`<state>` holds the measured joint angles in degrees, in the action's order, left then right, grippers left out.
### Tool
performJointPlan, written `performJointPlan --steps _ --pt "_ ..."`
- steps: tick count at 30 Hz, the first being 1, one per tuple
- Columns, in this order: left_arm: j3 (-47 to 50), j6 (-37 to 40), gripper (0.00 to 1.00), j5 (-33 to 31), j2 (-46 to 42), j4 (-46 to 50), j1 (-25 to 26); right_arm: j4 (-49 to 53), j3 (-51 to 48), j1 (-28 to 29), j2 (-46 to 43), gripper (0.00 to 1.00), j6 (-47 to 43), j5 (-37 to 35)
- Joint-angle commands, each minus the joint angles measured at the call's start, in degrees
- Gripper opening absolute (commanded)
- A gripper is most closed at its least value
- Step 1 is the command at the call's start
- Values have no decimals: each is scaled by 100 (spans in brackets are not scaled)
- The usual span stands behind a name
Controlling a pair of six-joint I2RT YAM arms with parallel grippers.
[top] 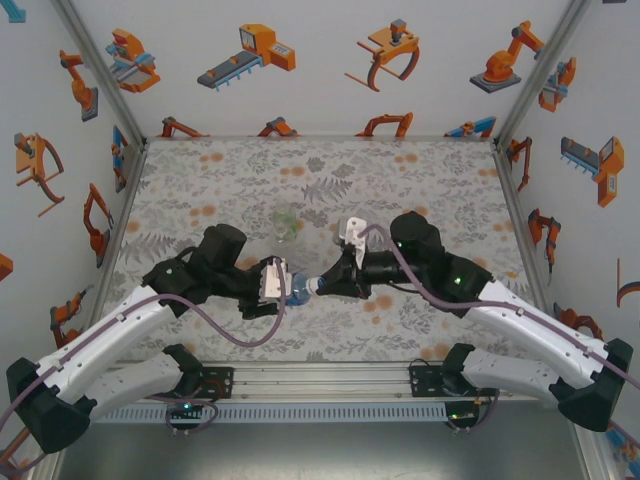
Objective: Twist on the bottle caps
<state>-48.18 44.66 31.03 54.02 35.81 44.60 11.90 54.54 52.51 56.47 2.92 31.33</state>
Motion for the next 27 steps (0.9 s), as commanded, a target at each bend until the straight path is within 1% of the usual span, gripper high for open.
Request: performJointPlan --steps 1,4,5,8,10,12,15,16,18,21,22,24,27 --pt "-66 77 0 97 -29 -146 40 -216 -98 30 72 0 3090 -797" --pt "-68 71 0 105 -13 -165 40 -150 -142 24 208 0 4818 -1002" --pt "-68 64 0 103 -1 -168 40 -54 -102 30 268 0 5190 -1067" --pt "-67 69 0 79 6 -182 41 627 80 31 373 0 6511 -1614" --pt "-66 68 0 62 12 -195 42 614 -12 31 357 0 7176 -1906" --pt "-62 55 0 53 26 -199 40 465 -5 30 403 0 7323 -1944" --pt "-60 50 0 61 13 -198 40 632 215 31 530 0 7045 -1929" --pt "-60 45 0 61 4 -198 42 636 242 30 541 8 7002 -1906" --pt "-57 60 0 53 -12 -198 42 644 298 22 518 26 6421 -1921" --pt "-51 57 0 22 -2 -200 40 638 402 11 321 48 5334 -2107" --pt "-51 58 0 31 2 -200 41 619 406 16 247 52 4960 -2139" --pt "-51 53 0 46 -13 -197 40 547 454 11 80 58 3983 -2056" --pt "-51 69 0 44 -40 -200 40 417 504 12 -106 59 2401 -1554"
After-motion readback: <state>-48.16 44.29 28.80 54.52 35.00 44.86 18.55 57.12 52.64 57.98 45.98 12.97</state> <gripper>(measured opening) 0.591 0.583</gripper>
